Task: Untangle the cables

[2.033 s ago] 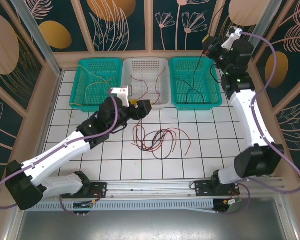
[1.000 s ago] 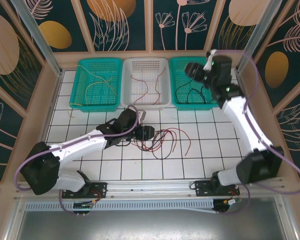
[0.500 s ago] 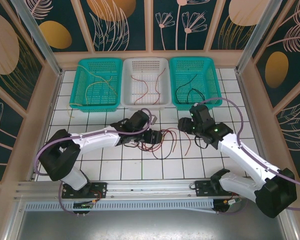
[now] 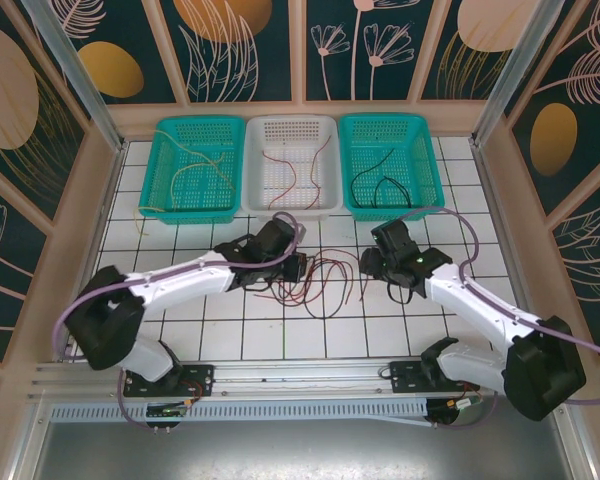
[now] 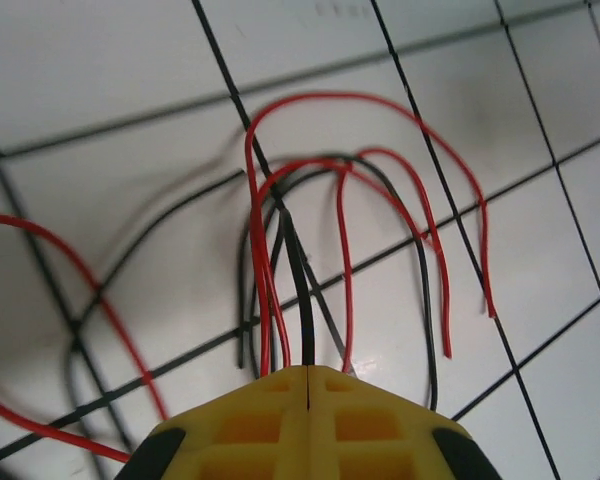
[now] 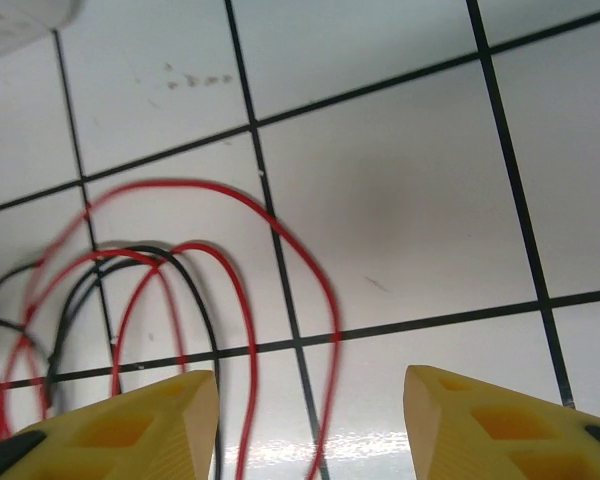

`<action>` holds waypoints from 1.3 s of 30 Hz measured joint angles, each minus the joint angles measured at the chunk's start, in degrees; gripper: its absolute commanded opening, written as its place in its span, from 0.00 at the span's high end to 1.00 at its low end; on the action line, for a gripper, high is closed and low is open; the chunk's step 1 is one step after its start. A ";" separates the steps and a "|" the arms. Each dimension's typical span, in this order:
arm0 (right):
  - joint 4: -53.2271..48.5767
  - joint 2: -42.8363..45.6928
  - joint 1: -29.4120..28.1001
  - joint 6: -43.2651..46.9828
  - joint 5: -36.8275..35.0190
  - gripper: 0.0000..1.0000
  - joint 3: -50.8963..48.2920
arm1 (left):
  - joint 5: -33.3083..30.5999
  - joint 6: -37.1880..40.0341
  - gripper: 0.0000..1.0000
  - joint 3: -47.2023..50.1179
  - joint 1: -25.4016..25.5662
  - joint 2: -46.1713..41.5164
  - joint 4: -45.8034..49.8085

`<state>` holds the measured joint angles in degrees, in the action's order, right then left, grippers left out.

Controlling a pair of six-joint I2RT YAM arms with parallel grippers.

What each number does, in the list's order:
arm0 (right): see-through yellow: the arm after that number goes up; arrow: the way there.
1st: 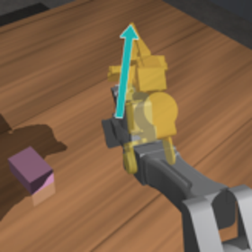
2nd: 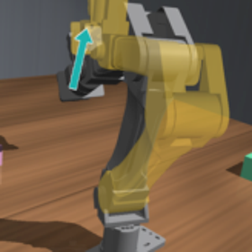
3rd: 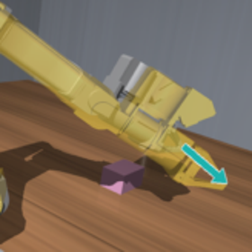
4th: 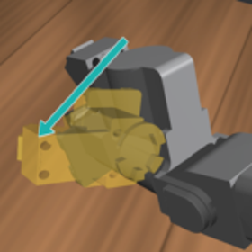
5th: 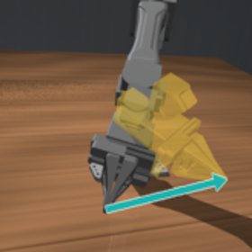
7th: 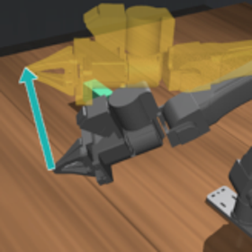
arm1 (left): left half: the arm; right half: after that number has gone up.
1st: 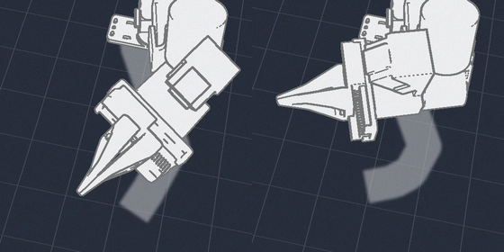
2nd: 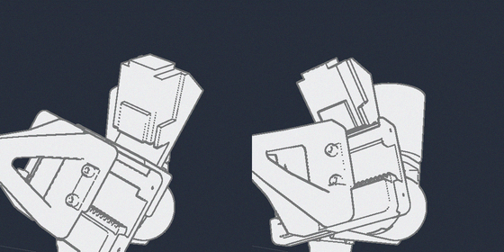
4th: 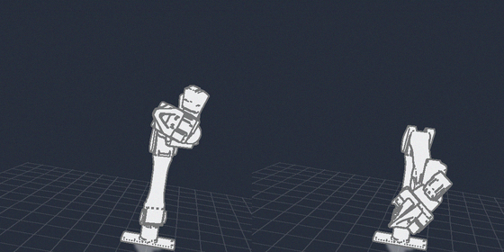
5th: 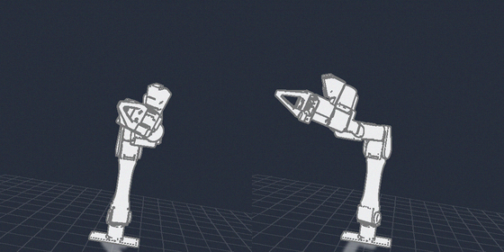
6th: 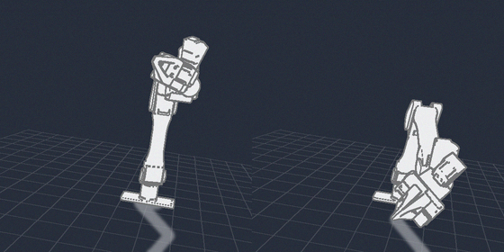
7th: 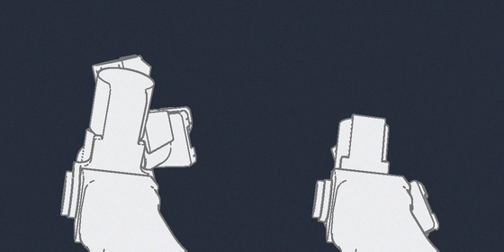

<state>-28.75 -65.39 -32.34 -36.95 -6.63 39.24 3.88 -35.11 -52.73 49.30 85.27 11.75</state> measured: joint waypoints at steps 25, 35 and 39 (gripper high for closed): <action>8.96 -15.74 -16.06 -8.48 5.62 0.63 6.08 | -11.85 -1.55 1.00 -5.97 0.00 -16.48 9.94; 8.98 -23.54 -16.63 -12.59 2.95 0.70 12.59 | -11.93 -1.68 1.00 -2.91 -0.07 -18.05 10.38; 7.89 -26.58 -16.63 -13.62 1.92 0.73 13.79 | -11.87 -2.01 1.00 -0.66 -0.04 -18.05 11.02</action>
<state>-20.86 -91.96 -48.97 -50.57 -4.71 53.04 -7.99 -37.12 -53.39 49.25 67.22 22.76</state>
